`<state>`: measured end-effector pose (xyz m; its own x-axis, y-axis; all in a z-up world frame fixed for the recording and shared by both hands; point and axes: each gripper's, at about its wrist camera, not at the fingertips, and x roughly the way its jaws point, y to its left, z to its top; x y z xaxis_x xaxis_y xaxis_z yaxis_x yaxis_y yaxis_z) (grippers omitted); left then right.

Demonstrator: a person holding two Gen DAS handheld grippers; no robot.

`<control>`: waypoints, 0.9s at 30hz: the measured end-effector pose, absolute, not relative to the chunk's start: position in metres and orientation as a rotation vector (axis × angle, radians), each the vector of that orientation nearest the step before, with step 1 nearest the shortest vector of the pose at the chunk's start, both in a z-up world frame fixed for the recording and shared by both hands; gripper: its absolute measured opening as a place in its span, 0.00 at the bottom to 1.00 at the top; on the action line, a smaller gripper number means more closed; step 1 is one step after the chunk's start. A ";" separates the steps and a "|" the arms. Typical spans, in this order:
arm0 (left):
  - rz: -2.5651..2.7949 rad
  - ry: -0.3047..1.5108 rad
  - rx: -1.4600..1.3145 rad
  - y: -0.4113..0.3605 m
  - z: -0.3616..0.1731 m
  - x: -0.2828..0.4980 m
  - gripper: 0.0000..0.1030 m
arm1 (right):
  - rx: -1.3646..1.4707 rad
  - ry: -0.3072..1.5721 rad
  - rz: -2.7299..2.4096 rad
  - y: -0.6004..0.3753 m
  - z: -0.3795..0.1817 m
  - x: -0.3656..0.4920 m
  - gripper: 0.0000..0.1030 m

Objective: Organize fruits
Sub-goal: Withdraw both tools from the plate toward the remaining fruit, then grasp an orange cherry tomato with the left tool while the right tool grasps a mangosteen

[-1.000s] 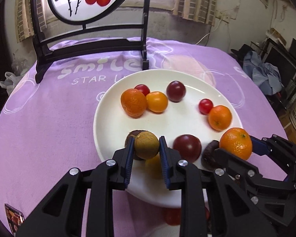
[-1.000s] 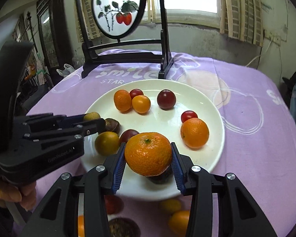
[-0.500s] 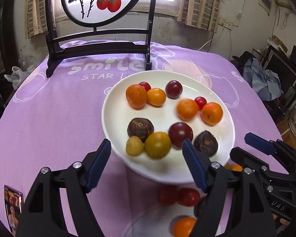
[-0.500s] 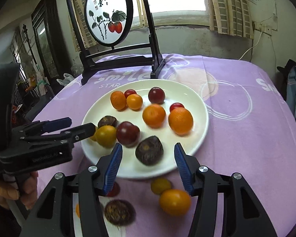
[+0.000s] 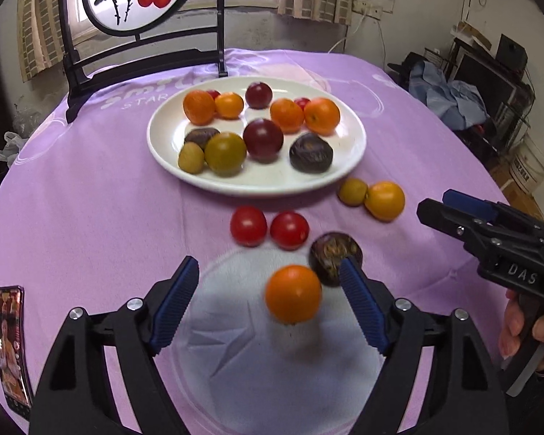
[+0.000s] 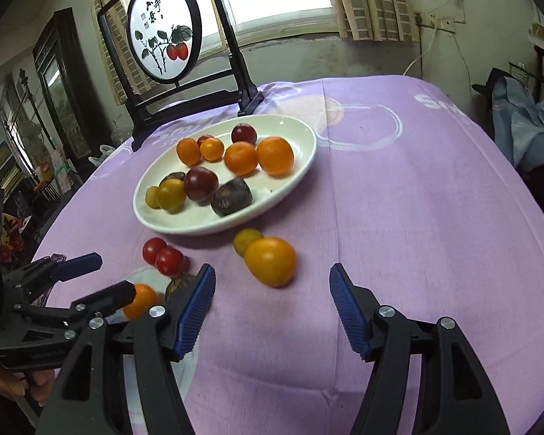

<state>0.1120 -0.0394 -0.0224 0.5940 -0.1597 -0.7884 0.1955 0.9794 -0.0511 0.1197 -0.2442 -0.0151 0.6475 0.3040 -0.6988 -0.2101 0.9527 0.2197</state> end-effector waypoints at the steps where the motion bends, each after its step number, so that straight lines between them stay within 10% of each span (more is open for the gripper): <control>1: -0.204 0.915 0.051 -0.041 -0.025 0.110 0.76 | 0.120 0.818 0.295 -0.244 -0.017 0.118 0.65; 4: -0.204 0.925 0.070 -0.044 -0.033 0.109 0.75 | 0.109 0.819 0.299 -0.242 -0.021 0.113 0.65; 9: -0.241 0.956 0.091 -0.050 -0.044 0.112 0.37 | 0.095 0.815 0.292 -0.240 -0.024 0.112 0.66; 27: -0.196 0.887 -0.042 0.011 -0.017 0.115 0.36 | -0.110 0.915 0.401 -0.171 -0.039 0.109 0.66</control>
